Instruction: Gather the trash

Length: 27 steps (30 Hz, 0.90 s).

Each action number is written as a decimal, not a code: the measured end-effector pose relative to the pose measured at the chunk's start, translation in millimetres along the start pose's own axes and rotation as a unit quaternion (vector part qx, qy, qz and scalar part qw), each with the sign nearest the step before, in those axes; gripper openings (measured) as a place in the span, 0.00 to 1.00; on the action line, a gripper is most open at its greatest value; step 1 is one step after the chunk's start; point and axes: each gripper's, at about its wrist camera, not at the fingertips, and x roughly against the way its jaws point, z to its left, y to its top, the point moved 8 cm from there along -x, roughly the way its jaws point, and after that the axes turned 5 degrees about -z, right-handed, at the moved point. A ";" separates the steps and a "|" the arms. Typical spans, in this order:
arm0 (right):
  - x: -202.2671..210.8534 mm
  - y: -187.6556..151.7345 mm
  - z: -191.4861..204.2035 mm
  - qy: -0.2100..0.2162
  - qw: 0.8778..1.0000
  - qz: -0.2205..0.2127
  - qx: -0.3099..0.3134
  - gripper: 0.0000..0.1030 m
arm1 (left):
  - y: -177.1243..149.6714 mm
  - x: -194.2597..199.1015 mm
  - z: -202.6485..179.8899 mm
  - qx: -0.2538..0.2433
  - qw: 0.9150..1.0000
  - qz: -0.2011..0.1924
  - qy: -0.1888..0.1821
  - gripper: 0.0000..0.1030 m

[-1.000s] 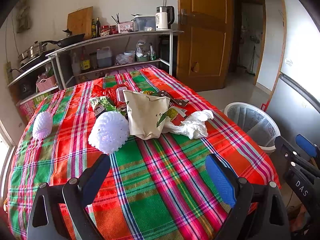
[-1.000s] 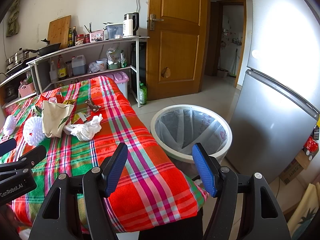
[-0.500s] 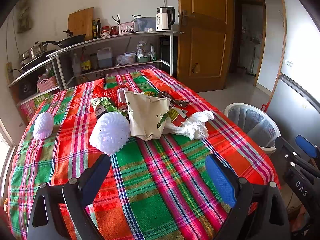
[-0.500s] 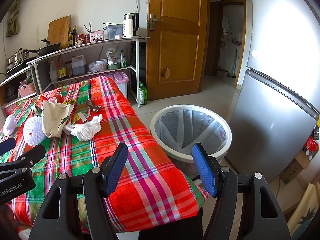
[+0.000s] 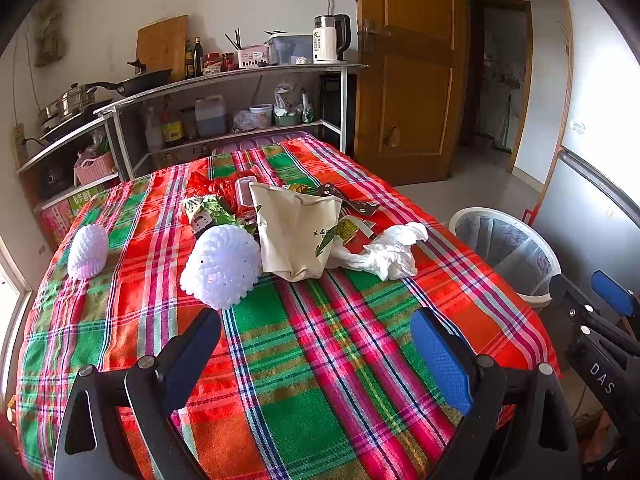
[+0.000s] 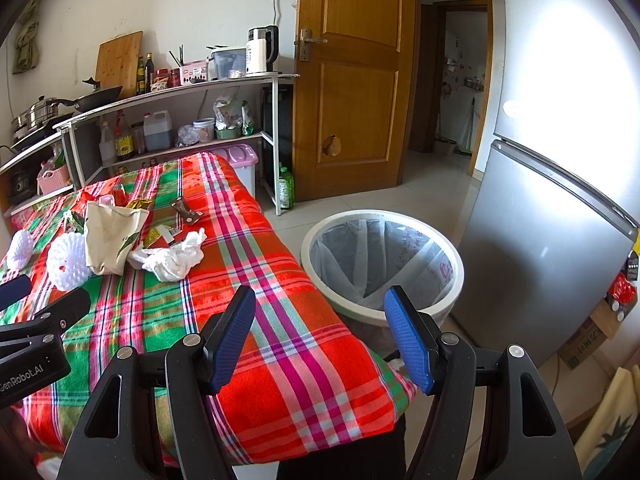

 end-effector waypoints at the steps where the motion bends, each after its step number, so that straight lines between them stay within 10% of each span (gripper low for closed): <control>1: 0.0 -0.1 0.3 0.000 1.000 0.000 0.000 0.66 | -0.4 0.2 0.2 -0.001 1.000 -0.001 0.000 0.94; 27: 1.8 0.3 -0.3 0.002 1.000 -0.002 -0.001 0.66 | -1.0 0.8 -0.5 0.000 1.000 -0.002 0.000 0.94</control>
